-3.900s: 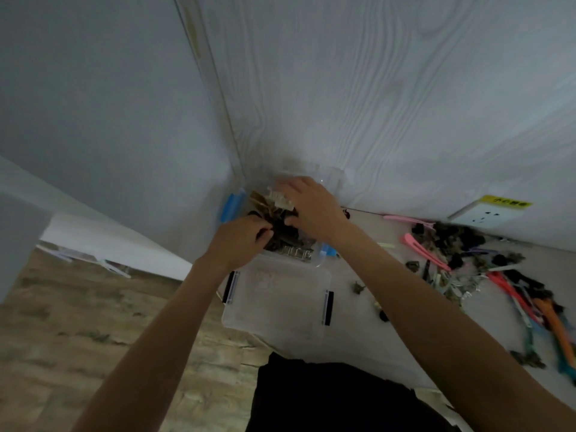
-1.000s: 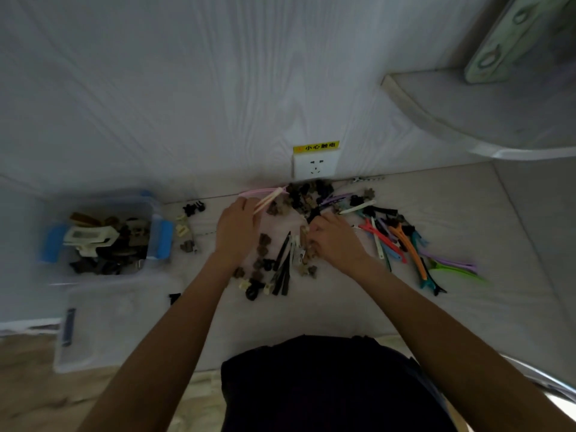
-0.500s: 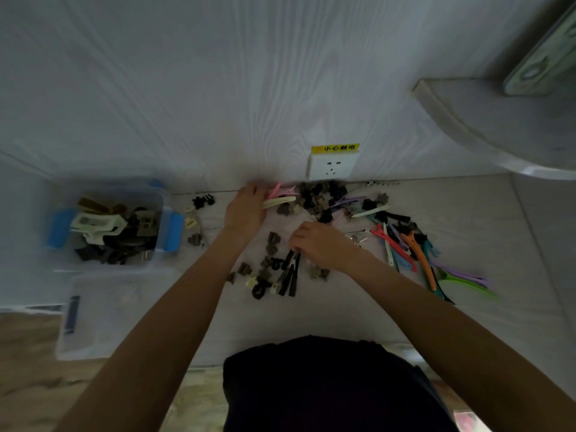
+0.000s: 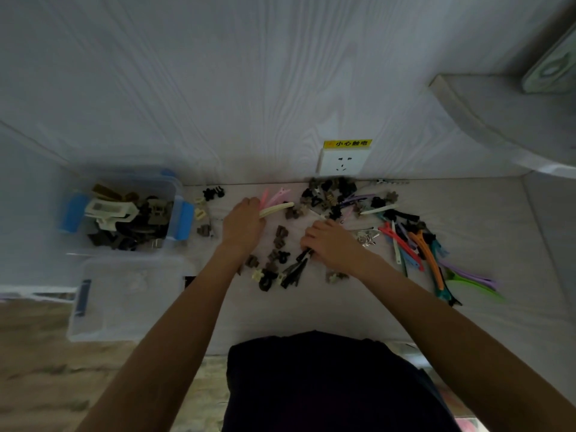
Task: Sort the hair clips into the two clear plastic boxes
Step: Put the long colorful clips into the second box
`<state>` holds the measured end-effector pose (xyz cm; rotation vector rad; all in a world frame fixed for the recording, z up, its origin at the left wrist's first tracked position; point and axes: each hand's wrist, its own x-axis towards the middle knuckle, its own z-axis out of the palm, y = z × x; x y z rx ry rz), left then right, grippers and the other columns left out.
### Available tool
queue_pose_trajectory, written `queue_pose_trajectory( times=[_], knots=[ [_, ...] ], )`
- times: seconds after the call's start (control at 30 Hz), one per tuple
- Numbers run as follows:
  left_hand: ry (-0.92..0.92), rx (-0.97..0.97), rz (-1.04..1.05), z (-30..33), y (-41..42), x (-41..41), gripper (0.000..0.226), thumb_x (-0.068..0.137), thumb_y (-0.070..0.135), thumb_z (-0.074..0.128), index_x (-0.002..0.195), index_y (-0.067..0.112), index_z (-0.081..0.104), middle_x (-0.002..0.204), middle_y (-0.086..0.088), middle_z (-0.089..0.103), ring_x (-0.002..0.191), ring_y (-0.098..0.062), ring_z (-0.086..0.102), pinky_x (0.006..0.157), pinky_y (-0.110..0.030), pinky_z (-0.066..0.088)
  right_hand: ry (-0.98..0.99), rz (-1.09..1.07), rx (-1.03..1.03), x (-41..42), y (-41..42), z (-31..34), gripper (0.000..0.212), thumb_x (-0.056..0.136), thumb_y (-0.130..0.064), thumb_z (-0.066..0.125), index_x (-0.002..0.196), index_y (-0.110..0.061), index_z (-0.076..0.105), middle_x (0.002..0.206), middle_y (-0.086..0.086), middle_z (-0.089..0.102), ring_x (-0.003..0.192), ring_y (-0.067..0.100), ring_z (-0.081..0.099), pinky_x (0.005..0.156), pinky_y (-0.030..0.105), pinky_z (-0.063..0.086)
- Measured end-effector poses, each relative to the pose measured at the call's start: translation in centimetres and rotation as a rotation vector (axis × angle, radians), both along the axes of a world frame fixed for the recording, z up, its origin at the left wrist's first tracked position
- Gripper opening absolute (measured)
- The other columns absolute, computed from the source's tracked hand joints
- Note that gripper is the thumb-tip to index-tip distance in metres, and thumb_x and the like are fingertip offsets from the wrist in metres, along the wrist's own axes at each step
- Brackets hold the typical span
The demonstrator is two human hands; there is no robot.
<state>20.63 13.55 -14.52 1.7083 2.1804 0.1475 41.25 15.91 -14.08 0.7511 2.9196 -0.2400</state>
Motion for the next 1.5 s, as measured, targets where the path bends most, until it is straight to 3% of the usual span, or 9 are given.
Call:
queue_pose_trajectory(
  times=[0.17,0.4,0.53,0.83,0.93,1.0,1.2,1.4,1.5],
  knots=[
    [-0.136,0.119,0.044,1.0,-2.5,-0.6,0.024,0.093,0.02,0.046,0.107,0.001,0.05,0.099,-0.017,0.053,0.078,-0.031,0.055,0.063,-0.038,0.043,-0.027,0.004,0.072,-0.1,0.2,-0.2,0.025,0.061,-0.007,0.077,0.08,-0.016,0.063,0.081,0.005,0.063,0.078,0.026,0.061,0.068,0.031,0.052],
    [-0.398,0.169,0.137,2.8,-6.2,0.0,0.021,0.094,0.017,0.044,0.113,0.01,0.05,0.094,-0.007,0.053,0.076,-0.018,0.053,0.065,-0.028,0.041,0.037,-0.101,-0.046,0.1,0.0,1.0,0.026,0.082,0.002,0.055,0.106,-0.005,0.056,0.106,0.017,0.062,0.099,0.031,0.057,0.086,0.038,0.043],
    [-0.44,0.139,0.176,4.4,-7.9,-1.2,0.021,0.094,0.021,0.045,0.114,0.013,0.049,0.094,-0.006,0.063,0.071,-0.02,0.056,0.062,-0.03,0.044,0.099,-0.256,-0.083,0.5,0.0,1.8,0.03,0.094,-0.01,0.045,0.124,-0.007,0.047,0.106,0.019,0.063,0.094,0.032,0.058,0.079,0.037,0.043],
    [-0.179,0.237,0.166,10.6,-10.9,-9.4,0.026,0.09,0.025,0.053,0.113,0.012,0.055,0.085,-0.012,0.062,0.08,-0.035,0.06,0.066,-0.033,0.04,0.477,-0.672,-0.393,-4.2,-2.7,4.2,0.013,0.095,-0.016,0.046,0.103,-0.005,0.046,0.071,0.008,0.055,0.059,0.025,0.051,0.048,0.031,0.034],
    [-0.167,0.24,0.12,11.0,-13.3,-11.8,0.038,0.081,0.046,0.045,0.106,0.019,0.056,0.078,-0.003,0.061,0.069,-0.024,0.056,0.062,-0.028,0.037,0.605,-0.709,-0.42,-6.2,-4.7,4.9,0.01,0.095,-0.016,0.046,0.093,-0.006,0.048,0.073,0.011,0.059,0.06,0.024,0.053,0.052,0.028,0.037],
    [-0.183,0.193,0.054,10.4,-15.4,-13.2,0.043,0.078,0.055,0.04,0.103,0.024,0.056,0.077,0.005,0.06,0.066,-0.015,0.054,0.06,-0.028,0.04,0.66,-0.72,-0.486,-7.9,-6.1,5.8,0.006,0.096,-0.013,0.044,0.093,-0.008,0.046,0.073,0.005,0.058,0.061,0.017,0.052,0.054,0.012,0.039],
    [-0.024,0.101,-0.061,6.6,-19.4,-16.0,0.017,0.085,0.029,0.062,0.101,0.022,0.062,0.091,0.001,0.067,0.086,-0.019,0.063,0.068,-0.028,0.038,0.71,-0.716,-0.627,-12.3,-8.5,7.8,0.01,0.097,-0.014,0.041,0.087,-0.01,0.042,0.071,-0.005,0.056,0.06,0.011,0.051,0.052,0.01,0.04],
    [0.119,0.141,-0.086,5.2,-20.3,-17.2,0.017,0.078,0.024,0.069,0.093,0.019,0.063,0.078,-0.005,0.066,0.072,-0.028,0.064,0.072,-0.041,0.052,0.721,-0.628,-0.666,-15.7,-9.9,9.0,0.007,0.097,-0.013,0.04,0.09,-0.012,0.042,0.073,-0.007,0.057,0.063,0.008,0.052,0.055,0.007,0.04],
    [0.085,0.142,-0.072,4.9,-20.7,-16.8,0.029,0.074,0.028,0.074,0.1,0.018,0.065,0.089,-0.005,0.069,0.082,-0.029,0.064,0.08,-0.042,0.049,0.684,-0.558,-0.652,-17.7,-10.8,8.9,0.005,0.097,-0.013,0.04,0.093,-0.015,0.042,0.073,-0.007,0.057,0.064,0.01,0.052,0.056,0.01,0.04]
  ],
)
